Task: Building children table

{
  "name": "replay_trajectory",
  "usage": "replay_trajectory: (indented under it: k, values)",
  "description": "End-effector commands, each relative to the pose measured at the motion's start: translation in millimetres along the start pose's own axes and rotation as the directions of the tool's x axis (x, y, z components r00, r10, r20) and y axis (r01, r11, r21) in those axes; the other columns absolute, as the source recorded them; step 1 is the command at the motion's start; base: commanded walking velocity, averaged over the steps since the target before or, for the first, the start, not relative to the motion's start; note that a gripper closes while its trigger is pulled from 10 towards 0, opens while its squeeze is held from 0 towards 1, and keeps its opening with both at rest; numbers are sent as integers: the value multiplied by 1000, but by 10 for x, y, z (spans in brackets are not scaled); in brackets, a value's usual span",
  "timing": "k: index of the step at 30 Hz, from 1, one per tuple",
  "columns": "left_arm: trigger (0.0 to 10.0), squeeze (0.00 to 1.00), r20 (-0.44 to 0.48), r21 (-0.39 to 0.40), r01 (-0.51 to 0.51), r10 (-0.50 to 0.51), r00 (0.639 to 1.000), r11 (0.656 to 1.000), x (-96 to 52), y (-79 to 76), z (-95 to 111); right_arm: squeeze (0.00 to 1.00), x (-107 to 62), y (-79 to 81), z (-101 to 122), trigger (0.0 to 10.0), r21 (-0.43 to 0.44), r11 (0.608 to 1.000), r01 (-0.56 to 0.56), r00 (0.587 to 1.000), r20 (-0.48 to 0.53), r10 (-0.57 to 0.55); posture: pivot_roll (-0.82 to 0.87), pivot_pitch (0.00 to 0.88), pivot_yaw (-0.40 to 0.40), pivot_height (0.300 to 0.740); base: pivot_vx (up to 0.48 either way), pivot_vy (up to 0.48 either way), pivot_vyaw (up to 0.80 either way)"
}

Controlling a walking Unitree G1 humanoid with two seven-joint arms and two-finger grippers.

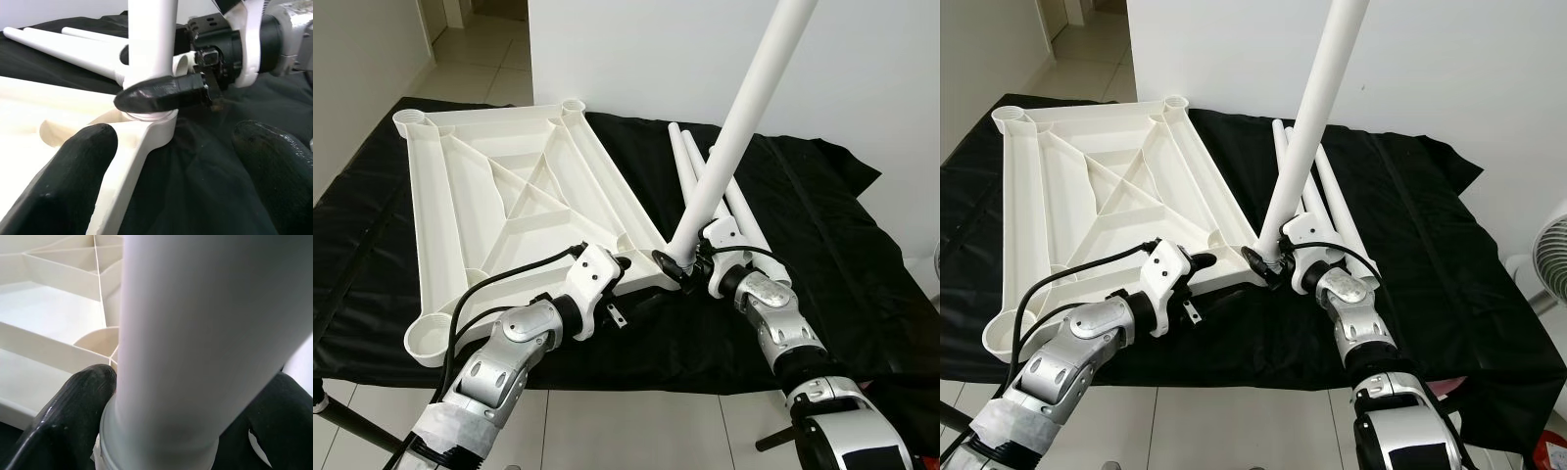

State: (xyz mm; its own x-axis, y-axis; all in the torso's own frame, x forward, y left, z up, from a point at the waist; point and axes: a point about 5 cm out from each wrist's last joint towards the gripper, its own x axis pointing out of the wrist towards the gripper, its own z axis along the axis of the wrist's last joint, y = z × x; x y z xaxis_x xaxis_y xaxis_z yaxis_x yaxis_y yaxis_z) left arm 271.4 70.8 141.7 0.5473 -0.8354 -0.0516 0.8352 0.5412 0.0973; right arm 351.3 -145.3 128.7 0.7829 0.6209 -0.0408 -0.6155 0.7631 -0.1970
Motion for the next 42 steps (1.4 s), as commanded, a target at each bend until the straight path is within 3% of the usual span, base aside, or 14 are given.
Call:
replay_trajectory:
  k: [1, 5, 6, 9, 10, 11, 23, 24, 32, 34, 38, 42]
  values:
    - [10000, 0, 2, -2, 127, -127, 992, 992, -11, -81, 11, 0, -31, -54, 2, 10000, 8, 1000, 10, 1000, 9, -11, 52, 0, -87, 740, 0, 0, 0]
    - [10000, 0, -11, -6, 114, -114, 993, 993, -22, -79, -28, 0, -5, -76, 54, 9451, 8, 1000, -16, 999, 36, 16, 56, 0, -85, 740, 0, 0, 0]
    - [10000, 0, -13, -4, 111, -111, 994, 994, -22, -82, -35, 0, -2, -78, 55, 4275, 7, 1000, -22, 999, 38, 21, 58, 0, -86, 740, 0, 0, 0]
    - [10000, 0, -14, -4, 109, -109, 994, 994, -22, -86, -37, 0, 0, -82, 48, 3882, 7, 1000, -25, 999, 37, 25, 58, 0, -86, 740, 0, 0, 0]
    - [10000, 0, -16, -8, 113, -113, 993, 994, -22, -97, -42, 0, 1, -83, 39, 588, 6, 1000, -28, 999, 36, 28, 57, 0, -85, 740, 0, 0, 0]
    - [10000, 0, -18, -9, 117, -117, 993, 993, -24, -114, -45, 0, -1, -81, 30, 0, 12, 999, -33, 999, 39, 32, 54, 0, -83, 740, 0, 0, 0]
    - [10000, 0, -7, -23, 118, -119, 993, 993, 23, -169, -44, 0, -24, 27, -131, 0, 65, 998, -12, 1000, 18, 11, 52, 0, -85, 740, 0, 0, 0]
    - [10000, 0, -6, -20, 113, -113, 994, 993, 28, -155, -40, 0, -22, 41, -153, 9922, 68, 998, 3, 1000, 9, -4, 51, 0, -84, 740, 0, 0, 0]
    - [10000, 0, -7, -18, 105, -105, 994, 994, 27, -131, -32, 0, -15, 96, -208, 10000, 114, 988, 106, 994, 4, -108, 46, 0, -82, 740, 0, 0, 0]
    - [10000, 0, -5, -17, 104, -104, 995, 994, 30, -128, -29, 0, -11, 114, -230, 10000, 150, 972, 181, 983, -4, -182, 47, 0, -83, 740, 0, 0, 0]
    - [10000, 0, -5, -17, 104, -104, 995, 994, 32, -128, -27, 0, -9, 125, -236, 10000, 167, 966, 199, 980, -6, -201, 47, 0, -83, 740, 0, 0, 0]
    - [10000, 0, -4, -15, 108, -108, 994, 994, 36, -132, -26, 0, 6, 219, -281, 10000, 211, 925, 315, 949, -40, -314, 42, 0, -80, 740, 0, 0, 0]
